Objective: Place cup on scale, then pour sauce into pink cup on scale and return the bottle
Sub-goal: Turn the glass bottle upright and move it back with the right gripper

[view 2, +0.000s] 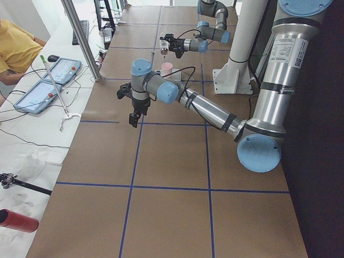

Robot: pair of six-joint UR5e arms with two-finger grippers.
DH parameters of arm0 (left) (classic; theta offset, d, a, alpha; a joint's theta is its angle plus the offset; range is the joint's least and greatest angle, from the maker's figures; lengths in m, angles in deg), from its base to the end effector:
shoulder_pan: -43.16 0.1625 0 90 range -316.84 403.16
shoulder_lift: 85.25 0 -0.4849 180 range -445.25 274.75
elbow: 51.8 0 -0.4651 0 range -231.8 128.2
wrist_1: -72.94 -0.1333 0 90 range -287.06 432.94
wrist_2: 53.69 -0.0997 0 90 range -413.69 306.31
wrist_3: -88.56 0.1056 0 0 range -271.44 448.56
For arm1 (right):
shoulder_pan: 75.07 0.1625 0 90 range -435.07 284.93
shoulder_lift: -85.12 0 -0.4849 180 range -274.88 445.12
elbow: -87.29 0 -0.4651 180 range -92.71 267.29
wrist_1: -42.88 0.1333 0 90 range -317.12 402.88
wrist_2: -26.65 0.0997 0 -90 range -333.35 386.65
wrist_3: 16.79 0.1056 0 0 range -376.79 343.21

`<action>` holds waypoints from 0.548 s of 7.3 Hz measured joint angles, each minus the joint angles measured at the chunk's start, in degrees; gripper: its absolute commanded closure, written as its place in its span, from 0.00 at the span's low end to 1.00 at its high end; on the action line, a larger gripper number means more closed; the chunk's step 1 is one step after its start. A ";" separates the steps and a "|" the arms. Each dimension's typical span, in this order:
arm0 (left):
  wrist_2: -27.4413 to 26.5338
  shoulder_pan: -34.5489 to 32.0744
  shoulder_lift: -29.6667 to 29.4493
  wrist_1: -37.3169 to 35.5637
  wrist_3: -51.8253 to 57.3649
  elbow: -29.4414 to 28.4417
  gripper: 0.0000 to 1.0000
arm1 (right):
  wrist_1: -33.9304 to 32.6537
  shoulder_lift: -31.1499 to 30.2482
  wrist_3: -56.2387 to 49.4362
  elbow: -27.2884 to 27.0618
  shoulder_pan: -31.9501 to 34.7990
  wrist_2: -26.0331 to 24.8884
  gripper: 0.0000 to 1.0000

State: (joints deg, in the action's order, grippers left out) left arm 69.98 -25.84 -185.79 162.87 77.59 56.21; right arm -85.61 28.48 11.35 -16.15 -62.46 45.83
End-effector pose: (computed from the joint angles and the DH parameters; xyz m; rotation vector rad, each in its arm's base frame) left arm 0.1548 -0.6119 0.4466 0.3065 0.6883 0.3127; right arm -0.6212 -0.3778 0.2484 1.0809 0.6598 -0.6552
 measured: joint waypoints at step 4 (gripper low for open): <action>0.00 0.00 -0.02 -0.18 -0.10 0.54 0.01 | 14.86 -2.37 36.20 -0.33 -1.54 8.03 1.00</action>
State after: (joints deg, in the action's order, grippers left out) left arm 69.98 -25.84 -185.82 162.69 77.49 56.75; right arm -70.75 26.11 47.55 -16.49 -64.00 53.86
